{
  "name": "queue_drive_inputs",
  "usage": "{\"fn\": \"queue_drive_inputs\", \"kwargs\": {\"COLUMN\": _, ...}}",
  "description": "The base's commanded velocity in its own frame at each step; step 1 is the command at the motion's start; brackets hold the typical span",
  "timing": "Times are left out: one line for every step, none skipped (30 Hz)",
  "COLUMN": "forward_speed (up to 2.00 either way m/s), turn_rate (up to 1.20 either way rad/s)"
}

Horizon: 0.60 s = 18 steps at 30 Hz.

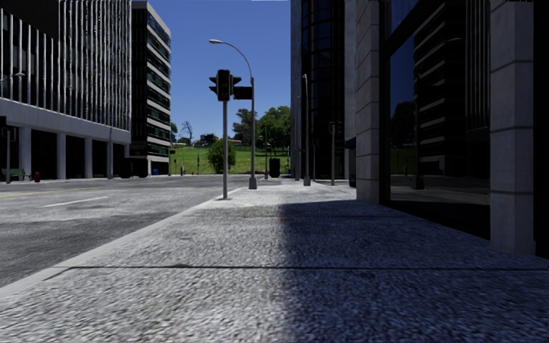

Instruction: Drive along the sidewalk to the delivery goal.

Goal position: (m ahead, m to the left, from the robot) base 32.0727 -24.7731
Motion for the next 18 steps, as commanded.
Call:
{"fn": "queue_drive_inputs", "kwargs": {"forward_speed": 2.00, "turn_rate": 0.00}}
{"fn": "queue_drive_inputs", "kwargs": {"forward_speed": 2.00, "turn_rate": 0.00}}
{"fn": "queue_drive_inputs", "kwargs": {"forward_speed": 2.00, "turn_rate": 0.00}}
{"fn": "queue_drive_inputs", "kwargs": {"forward_speed": 2.00, "turn_rate": 0.00}}
{"fn": "queue_drive_inputs", "kwargs": {"forward_speed": 2.00, "turn_rate": 0.00}}
{"fn": "queue_drive_inputs", "kwargs": {"forward_speed": 2.00, "turn_rate": 0.00}}
{"fn": "queue_drive_inputs", "kwargs": {"forward_speed": 2.00, "turn_rate": 0.00}}
{"fn": "queue_drive_inputs", "kwargs": {"forward_speed": 2.00, "turn_rate": 0.00}}
{"fn": "queue_drive_inputs", "kwargs": {"forward_speed": 2.00, "turn_rate": 0.00}}
{"fn": "queue_drive_inputs", "kwargs": {"forward_speed": 2.00, "turn_rate": 0.00}}
{"fn": "queue_drive_inputs", "kwargs": {"forward_speed": 2.00, "turn_rate": 0.00}}
{"fn": "queue_drive_inputs", "kwargs": {"forward_speed": 2.00, "turn_rate": 0.00}}
{"fn": "queue_drive_inputs", "kwargs": {"forward_speed": 2.00, "turn_rate": 0.00}}
{"fn": "queue_drive_inputs", "kwargs": {"forward_speed": 2.00, "turn_rate": 0.00}}
{"fn": "queue_drive_inputs", "kwargs": {"forward_speed": 2.00, "turn_rate": 0.00}}
{"fn": "queue_drive_inputs", "kwargs": {"forward_speed": 2.00, "turn_rate": 0.00}}
{"fn": "queue_drive_inputs", "kwargs": {"forward_speed": 2.00, "turn_rate": 0.00}}
{"fn": "queue_drive_inputs", "kwargs": {"forward_speed": 2.00, "turn_rate": 0.00}}
